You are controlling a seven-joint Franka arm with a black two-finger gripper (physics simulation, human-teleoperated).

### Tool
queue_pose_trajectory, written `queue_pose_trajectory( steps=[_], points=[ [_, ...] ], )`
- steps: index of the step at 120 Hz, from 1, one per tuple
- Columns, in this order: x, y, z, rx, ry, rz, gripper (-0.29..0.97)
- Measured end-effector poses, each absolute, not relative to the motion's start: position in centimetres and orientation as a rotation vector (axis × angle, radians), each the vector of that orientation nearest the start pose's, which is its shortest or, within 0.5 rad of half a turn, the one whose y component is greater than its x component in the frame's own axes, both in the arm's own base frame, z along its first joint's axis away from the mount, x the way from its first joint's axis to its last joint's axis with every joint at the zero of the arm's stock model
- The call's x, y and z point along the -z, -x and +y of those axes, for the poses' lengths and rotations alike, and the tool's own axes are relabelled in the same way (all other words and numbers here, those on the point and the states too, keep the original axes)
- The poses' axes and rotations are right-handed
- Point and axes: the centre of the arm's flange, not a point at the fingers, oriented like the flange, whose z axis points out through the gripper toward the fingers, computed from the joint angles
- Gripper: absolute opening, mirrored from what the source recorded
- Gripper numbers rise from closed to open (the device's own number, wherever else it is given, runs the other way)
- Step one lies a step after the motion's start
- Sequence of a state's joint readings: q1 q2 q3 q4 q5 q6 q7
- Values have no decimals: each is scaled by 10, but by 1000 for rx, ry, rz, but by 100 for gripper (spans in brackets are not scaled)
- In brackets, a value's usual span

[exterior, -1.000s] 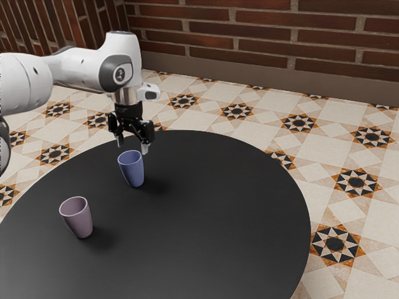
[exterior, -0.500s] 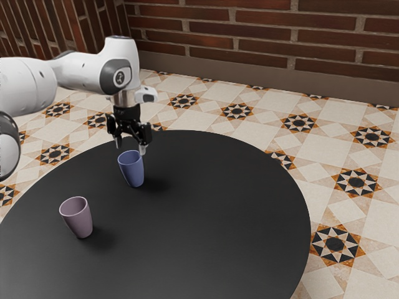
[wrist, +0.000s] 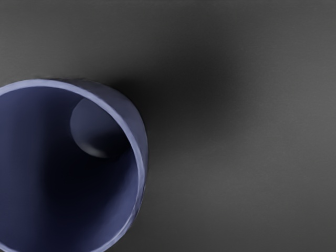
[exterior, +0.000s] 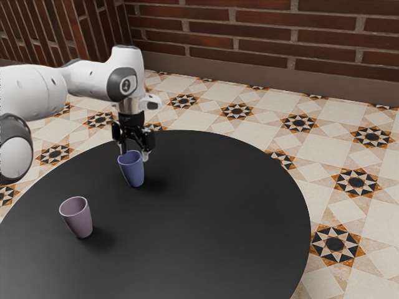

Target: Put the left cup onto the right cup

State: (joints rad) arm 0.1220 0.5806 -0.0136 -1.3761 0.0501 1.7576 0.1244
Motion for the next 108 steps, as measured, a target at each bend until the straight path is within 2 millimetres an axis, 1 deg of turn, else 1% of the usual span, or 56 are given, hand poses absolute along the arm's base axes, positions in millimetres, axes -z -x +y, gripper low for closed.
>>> queue_pose_trajectory(
  steps=[49, 69, 89, 108],
  points=[
    [-335, -697, 91, -353, 3107, 44, 60],
    [-329, -702, 95, -352, 3105, 45, 57],
    [-326, -704, 96, -353, 3103, 52, 49],
    [-325, -704, 95, -355, 3102, 58, 36]
  ],
)
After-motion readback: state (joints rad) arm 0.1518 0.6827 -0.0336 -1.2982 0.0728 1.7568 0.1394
